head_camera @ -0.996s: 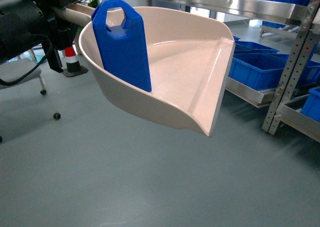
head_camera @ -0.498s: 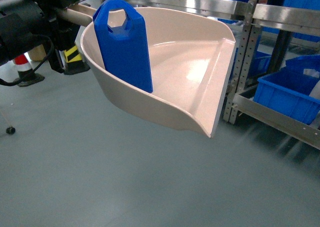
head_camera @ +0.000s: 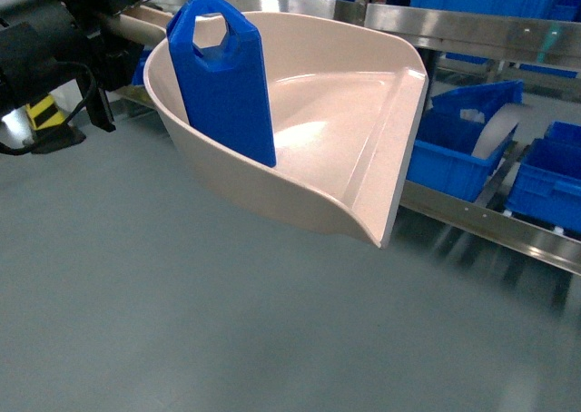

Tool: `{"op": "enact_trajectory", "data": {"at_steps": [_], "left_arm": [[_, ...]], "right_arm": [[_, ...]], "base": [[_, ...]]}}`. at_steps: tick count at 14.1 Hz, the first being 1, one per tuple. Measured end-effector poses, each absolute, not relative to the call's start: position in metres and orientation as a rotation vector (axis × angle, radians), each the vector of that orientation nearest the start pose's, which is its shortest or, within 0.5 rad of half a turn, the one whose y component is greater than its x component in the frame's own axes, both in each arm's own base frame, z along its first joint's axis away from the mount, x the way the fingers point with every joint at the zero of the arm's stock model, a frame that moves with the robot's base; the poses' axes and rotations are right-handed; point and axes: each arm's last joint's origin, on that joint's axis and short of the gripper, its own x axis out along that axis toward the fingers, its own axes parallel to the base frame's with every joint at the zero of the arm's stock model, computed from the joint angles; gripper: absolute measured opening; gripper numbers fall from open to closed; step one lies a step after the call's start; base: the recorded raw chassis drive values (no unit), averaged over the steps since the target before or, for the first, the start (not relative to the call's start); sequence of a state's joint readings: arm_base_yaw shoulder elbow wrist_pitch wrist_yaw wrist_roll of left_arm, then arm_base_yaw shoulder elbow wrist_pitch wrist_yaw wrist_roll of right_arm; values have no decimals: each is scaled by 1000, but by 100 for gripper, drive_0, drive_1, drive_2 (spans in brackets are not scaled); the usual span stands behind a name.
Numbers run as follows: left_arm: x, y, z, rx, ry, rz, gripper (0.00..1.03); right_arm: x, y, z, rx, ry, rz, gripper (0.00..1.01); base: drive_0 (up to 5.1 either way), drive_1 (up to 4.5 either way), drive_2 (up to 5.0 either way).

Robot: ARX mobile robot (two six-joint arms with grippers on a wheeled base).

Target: Place part in tray to right shelf

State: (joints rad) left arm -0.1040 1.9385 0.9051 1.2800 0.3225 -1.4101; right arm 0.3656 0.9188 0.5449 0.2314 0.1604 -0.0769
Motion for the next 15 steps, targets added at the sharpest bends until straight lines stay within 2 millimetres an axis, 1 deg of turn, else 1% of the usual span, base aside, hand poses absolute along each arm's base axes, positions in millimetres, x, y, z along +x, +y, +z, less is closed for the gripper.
{"op": "enact_trajectory", "data": {"at_steps": [15], "left_arm": [[381, -48, 193, -1353, 91, -521, 12]], "right_arm": [[193, 69, 266, -114, 130, 210, 98]], "base": [[-177, -177, -177]]}}
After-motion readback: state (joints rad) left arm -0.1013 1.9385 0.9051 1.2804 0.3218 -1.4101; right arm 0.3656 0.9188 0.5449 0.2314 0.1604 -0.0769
